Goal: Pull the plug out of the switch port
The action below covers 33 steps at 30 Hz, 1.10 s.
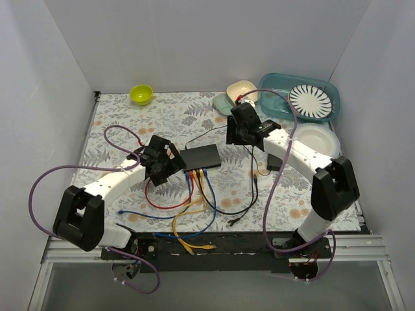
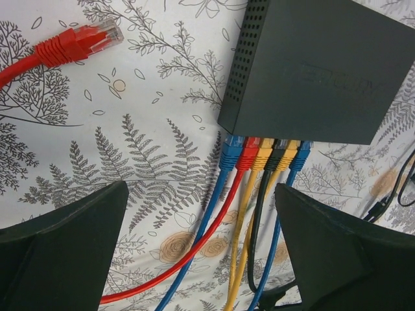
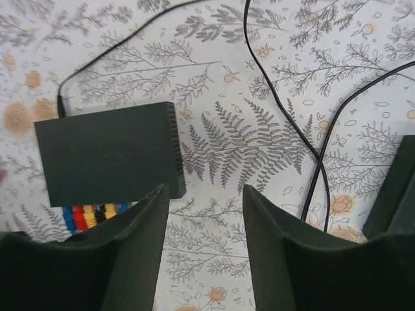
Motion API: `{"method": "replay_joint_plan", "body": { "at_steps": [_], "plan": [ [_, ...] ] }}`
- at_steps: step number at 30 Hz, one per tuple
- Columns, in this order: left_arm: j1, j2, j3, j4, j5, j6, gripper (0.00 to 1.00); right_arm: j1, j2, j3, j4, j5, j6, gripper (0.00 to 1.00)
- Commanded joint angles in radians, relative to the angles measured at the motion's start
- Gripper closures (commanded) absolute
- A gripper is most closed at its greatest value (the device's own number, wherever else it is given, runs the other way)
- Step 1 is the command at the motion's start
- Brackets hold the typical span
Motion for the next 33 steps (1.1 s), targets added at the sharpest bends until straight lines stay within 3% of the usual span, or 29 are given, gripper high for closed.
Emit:
{"method": "replay_joint_plan", "body": {
  "at_steps": [1, 3, 4, 5, 8, 14, 25, 33],
  "plan": [
    [0.025, 0.041, 0.042, 0.022, 0.032, -0.034, 0.04, -0.027, 0.102, 0.002, 0.04, -0.08, 0.023, 0.61],
    [0.042, 0.061, 0.057, 0.019, 0.023, -0.059, 0.14, -0.034, 0.157, 0.048, 0.041, -0.101, 0.03, 0.77],
    [0.05, 0.081, 0.065, 0.014, 0.023, -0.071, 0.17, -0.047, 0.176, 0.066, 0.043, -0.115, 0.033, 0.94],
    [0.068, 0.087, 0.076, 0.012, 0.024, -0.08, 0.23, -0.05, 0.222, 0.091, 0.038, -0.13, 0.036, 0.99],
    [0.103, 0.11, 0.091, 0.029, 0.035, -0.099, 0.42, -0.054, 0.309, 0.18, -0.002, -0.162, 0.039, 0.99],
    [0.134, 0.21, 0.142, 0.023, 0.043, -0.09, 0.59, -0.054, 0.414, 0.211, -0.017, -0.199, 0.048, 0.99],
    [0.134, 0.369, 0.107, 0.132, 0.191, -0.019, 0.72, 0.024, 0.448, 0.122, 0.004, -0.317, 0.013, 0.99],
    [0.131, 0.296, 0.018, 0.17, 0.222, 0.047, 0.73, 0.142, 0.328, -0.076, 0.086, -0.343, 0.059, 0.99]
  ]
}}
